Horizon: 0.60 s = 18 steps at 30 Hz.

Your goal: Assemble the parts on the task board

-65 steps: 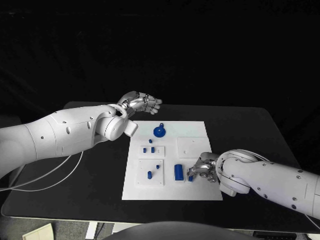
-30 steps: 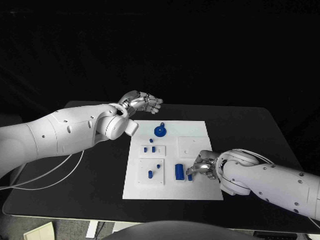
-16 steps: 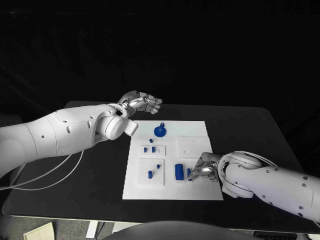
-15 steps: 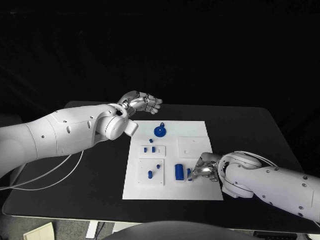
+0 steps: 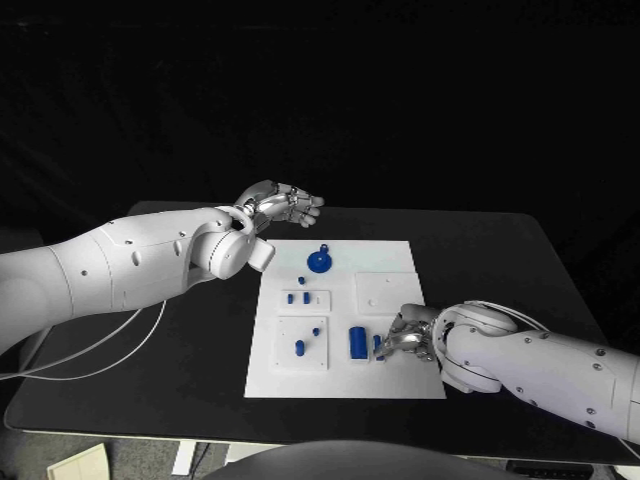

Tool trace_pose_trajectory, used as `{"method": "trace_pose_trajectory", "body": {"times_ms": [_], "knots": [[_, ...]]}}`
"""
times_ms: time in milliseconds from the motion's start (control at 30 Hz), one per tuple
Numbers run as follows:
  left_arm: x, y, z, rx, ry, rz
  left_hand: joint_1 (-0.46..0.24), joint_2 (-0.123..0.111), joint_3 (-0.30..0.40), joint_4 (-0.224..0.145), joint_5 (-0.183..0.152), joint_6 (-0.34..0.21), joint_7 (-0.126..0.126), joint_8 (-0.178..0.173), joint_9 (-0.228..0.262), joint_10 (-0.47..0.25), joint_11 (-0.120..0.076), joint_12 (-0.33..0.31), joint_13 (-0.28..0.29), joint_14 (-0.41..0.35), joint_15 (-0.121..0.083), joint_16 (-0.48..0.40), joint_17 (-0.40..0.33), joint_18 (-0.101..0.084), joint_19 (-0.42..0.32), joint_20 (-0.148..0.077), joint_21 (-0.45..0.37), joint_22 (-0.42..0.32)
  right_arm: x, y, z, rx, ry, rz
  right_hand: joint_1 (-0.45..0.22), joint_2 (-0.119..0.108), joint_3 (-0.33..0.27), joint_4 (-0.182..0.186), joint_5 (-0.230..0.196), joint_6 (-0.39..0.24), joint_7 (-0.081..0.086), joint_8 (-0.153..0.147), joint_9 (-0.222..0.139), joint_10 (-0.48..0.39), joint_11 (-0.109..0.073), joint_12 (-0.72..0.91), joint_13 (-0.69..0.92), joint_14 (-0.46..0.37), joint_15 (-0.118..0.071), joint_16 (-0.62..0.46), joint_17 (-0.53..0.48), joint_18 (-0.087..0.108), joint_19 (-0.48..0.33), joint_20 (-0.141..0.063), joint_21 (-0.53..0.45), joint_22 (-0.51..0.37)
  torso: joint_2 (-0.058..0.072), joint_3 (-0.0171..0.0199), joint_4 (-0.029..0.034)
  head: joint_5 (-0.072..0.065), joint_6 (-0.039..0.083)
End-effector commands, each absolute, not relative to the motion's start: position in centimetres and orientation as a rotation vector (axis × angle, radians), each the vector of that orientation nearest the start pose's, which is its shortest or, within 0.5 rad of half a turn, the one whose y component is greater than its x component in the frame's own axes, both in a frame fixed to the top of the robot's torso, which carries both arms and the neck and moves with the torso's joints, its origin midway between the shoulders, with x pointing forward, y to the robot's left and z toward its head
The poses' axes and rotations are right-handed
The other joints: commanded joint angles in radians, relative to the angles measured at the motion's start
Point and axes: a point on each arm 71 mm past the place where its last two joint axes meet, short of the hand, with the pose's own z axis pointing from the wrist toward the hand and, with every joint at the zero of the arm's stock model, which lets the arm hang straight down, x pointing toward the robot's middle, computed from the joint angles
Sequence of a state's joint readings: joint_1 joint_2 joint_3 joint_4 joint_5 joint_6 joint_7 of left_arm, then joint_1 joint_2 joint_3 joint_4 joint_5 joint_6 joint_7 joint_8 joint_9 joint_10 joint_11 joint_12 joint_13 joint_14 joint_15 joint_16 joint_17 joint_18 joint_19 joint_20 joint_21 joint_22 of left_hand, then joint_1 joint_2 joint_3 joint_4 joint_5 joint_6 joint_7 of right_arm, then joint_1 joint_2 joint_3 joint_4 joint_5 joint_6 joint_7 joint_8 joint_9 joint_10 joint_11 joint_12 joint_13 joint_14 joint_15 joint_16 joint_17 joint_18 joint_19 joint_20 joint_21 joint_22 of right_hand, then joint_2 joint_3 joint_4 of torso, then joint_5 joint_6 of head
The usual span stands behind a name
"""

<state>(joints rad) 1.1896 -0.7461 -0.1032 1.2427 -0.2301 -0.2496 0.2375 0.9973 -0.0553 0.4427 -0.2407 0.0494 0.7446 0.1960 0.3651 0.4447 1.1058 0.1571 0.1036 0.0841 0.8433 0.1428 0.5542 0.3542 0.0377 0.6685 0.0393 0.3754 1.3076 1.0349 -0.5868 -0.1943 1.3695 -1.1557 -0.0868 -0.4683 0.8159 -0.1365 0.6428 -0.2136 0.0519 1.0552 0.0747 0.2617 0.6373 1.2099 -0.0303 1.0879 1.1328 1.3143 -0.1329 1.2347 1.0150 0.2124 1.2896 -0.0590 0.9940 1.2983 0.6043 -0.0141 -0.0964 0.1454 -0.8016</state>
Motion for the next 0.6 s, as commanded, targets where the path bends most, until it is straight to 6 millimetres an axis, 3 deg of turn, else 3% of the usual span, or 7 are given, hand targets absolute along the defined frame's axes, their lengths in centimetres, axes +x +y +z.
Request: {"method": "trace_pose_trajectory", "body": {"times_ms": [33, 267, 600], "knots": [[52.45, 23.96, -22.84, -0.978, 1.64, -1.248, -0.007, 0.002, -0.001, 0.005, 0.004, -0.008, 0.002, 0.006, -0.001, -0.006, -0.003, 0.007, -0.001, 0.006, -0.001, -0.006, 0.001, 0.018, 0.007, 0.002, -0.004, 0.016, 42.83, -13.59, -35.21, 0.079, 2.389, 0.424, 0.014, 0.021, 0.006, -0.016, -0.003, 0.0, 0.003, -0.001, -0.002, -0.005, -0.004, 0.006, 0.001, -0.002, -0.006, -0.003, 0.002, 0.049, -0.003, -0.008, -0.005, -0.001, 0.0, -0.0005, -0.0006, 0.001, -0.002], [52.45, 24.02, -22.85, -0.979, 1.64, -1.246, -0.007, 0.002, -0.001, 0.006, 0.004, -0.008, 0.002, 0.006, -0.002, -0.006, -0.003, 0.007, -0.001, 0.006, -0.001, -0.007, 0.002, 0.018, 0.007, 0.002, -0.004, 0.016, 42.79, -13.65, -35.37, 0.075, 2.395, 0.424, 0.05, 0.053, 0.024, -0.042, -0.003, 0.003, 0.002, 0.0, 0.002, -0.003, -0.004, 0.006, 0.001, -0.003, -0.006, -0.003, 0.003, 0.049, -0.004, -0.006, -0.004, 0.001, 0.0, 0.0001, -0.0006, 0.001, -0.005], [52.46, 23.95, -22.86, -0.979, 1.643, -1.247, -0.008, 0.003, -0.001, 0.007, 0.004, -0.008, 0.002, 0.006, -0.002, -0.006, -0.003, 0.007, -0.001, 0.006, -0.001, -0.007, 0.003, 0.018, 0.007, 0.002, -0.005, 0.017, 42.62, -13.57, -35.43, 0.092, 2.408, 0.441, 0.048, 0.058, 0.024, -0.045, -0.003, 0.005, 0.003, 0.002, 0.003, -0.002, -0.004, 0.006, 0.0, -0.002, -0.005, -0.003, 0.003, 0.049, -0.005, -0.002, -0.003, 0.001, 0.0, -0.0004, -0.001, 0.0, -0.005]]}}
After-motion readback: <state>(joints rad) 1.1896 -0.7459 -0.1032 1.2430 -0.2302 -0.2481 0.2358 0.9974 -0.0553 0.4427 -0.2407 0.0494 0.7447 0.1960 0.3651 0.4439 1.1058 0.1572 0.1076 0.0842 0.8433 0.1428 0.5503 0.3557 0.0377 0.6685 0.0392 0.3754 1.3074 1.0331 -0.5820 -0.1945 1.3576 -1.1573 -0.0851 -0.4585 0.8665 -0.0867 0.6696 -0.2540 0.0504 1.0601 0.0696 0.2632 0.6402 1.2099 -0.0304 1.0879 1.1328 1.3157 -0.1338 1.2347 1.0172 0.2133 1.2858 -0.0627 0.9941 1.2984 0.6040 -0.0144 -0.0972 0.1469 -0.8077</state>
